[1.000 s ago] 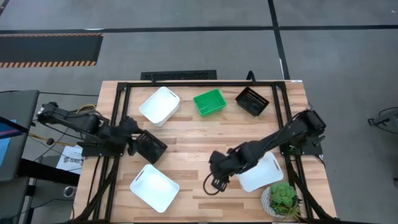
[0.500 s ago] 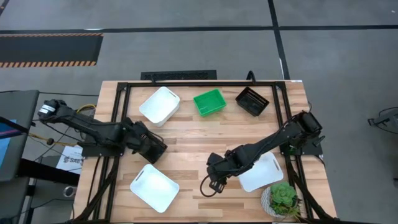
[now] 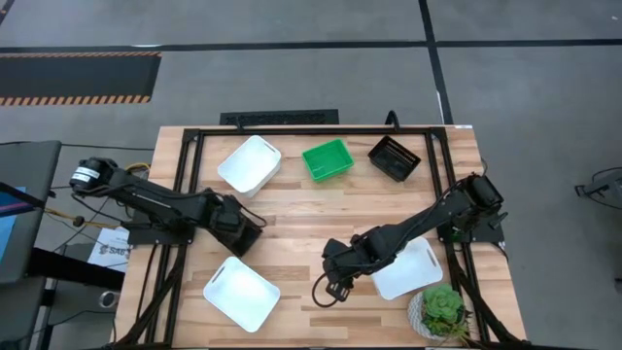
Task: Stack baskets by color
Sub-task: Stack the black bin on top of the black bins
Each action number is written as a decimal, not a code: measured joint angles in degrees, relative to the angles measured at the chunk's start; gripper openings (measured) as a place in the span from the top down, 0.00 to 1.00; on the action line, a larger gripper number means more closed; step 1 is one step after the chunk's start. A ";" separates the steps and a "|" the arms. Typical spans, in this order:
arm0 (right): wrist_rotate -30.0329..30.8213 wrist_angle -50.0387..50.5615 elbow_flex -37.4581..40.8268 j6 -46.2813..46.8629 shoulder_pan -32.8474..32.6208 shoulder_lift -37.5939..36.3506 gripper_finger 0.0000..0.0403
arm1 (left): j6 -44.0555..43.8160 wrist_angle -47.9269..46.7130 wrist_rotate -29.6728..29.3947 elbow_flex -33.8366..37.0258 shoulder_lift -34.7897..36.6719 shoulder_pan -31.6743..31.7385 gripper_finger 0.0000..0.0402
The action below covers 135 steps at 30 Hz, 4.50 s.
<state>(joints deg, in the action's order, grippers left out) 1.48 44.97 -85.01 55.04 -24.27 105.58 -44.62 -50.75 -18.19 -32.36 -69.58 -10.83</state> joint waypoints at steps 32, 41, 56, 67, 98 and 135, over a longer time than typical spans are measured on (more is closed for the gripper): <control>9.74 -8.10 0.00 7.14 6.75 0.68 0.63 | 19.02 52.73 13.06 -2.72 -7.93 7.16 0.37; 17.32 -11.35 -0.01 12.45 8.12 1.29 0.63 | 22.82 31.52 9.63 -11.27 6.56 4.89 0.37; 18.24 -17.83 -0.08 12.36 10.35 6.44 0.63 | 13.16 18.52 -1.62 -11.36 25.10 -6.30 0.37; 17.60 -26.15 -0.05 12.47 10.55 11.27 0.63 | 10.30 14.45 -5.99 -11.41 25.37 -8.97 0.37; 15.02 -26.59 -2.33 11.38 11.32 15.65 0.70 | 10.49 13.76 -7.10 -11.41 25.33 -8.98 0.37; 13.49 -24.54 -3.19 5.05 13.50 14.99 0.98 | 10.88 12.71 -9.03 -11.41 25.33 -8.96 0.37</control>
<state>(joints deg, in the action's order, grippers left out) 14.97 20.43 -88.20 60.09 -10.77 120.57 -33.74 -38.04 -27.23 -43.77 -44.25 -19.79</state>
